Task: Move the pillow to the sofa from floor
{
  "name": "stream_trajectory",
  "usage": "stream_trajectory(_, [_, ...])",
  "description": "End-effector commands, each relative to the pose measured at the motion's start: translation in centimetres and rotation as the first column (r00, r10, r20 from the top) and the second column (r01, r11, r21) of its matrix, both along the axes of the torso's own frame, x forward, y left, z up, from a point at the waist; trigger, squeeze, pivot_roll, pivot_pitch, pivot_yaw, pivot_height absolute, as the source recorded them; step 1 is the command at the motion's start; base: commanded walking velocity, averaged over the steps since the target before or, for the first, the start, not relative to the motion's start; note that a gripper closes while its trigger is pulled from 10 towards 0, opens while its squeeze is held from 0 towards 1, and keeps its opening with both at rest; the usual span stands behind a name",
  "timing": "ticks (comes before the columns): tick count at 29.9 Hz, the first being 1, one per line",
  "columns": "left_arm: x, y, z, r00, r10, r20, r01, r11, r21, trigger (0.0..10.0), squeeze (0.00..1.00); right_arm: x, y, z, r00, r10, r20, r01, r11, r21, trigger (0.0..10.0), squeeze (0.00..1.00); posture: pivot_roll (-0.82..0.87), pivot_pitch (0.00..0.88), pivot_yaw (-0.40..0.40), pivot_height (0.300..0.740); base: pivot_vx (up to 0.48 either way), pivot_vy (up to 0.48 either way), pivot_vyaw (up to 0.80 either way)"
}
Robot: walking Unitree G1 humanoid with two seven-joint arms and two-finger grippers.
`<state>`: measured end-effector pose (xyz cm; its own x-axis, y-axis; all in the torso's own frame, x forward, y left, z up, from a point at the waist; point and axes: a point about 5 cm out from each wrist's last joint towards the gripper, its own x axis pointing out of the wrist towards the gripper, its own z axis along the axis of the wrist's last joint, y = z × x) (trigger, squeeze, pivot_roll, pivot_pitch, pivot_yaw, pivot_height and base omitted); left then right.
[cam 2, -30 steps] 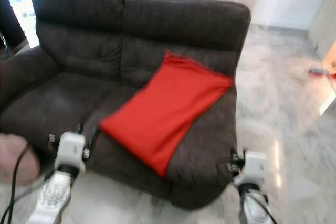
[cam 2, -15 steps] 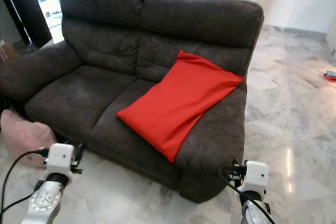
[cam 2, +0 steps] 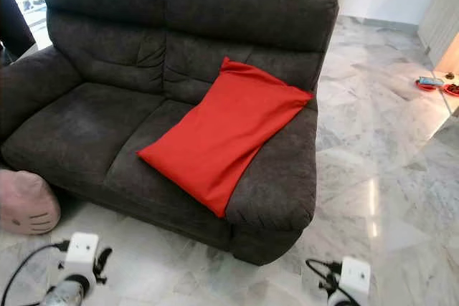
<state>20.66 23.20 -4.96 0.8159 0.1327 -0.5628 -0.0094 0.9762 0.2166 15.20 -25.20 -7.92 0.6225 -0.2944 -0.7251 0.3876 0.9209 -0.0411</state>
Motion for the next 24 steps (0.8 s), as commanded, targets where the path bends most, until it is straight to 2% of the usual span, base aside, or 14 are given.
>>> stream_trajectory(1, [-0.6, -0.3, -0.7, 0.998, -0.022, -0.058, 0.022, 1.000, -0.004, 10.0, 0.00, -1.2, 0.0, -0.6, 0.997, -0.053, -0.049, 0.054, 0.998, 0.018, 10.0, 0.00, 0.07, 0.000, -0.014, 0.740, 0.000, 0.000, 0.00])
stream_trajectory(5, [-0.5, -0.8, -0.9, 0.997, -0.035, -0.074, 0.034, 0.999, -0.011, 10.0, 0.00, -1.7, 0.0, -0.8, 0.996, -0.066, -0.063, 0.067, 0.997, 0.022, 10.0, 0.00, 0.06, 0.000, -0.009, 0.740, 0.000, 0.000, 0.00])
stream_trajectory(12, [0.0, -2.8, -1.2, 0.989, -0.105, -0.105, 0.101, 0.994, -0.047, 10.0, 0.00, -2.4, -1.0, -0.7, 0.993, -0.100, -0.063, 0.101, 0.995, 0.016, 10.0, 0.00, -0.03, 0.000, 0.013, 0.740, 0.000, 0.000, 0.00])
stream_trajectory(24, [0.0, -2.8, -1.2, 0.989, -0.105, -0.105, 0.101, 0.994, -0.047, 10.0, 0.00, -2.4, -1.0, -0.7, 0.993, -0.100, -0.063, 0.101, 0.995, 0.016, 10.0, 0.00, -0.03, 0.000, 0.013, 0.740, 0.000, 0.000, 0.00])
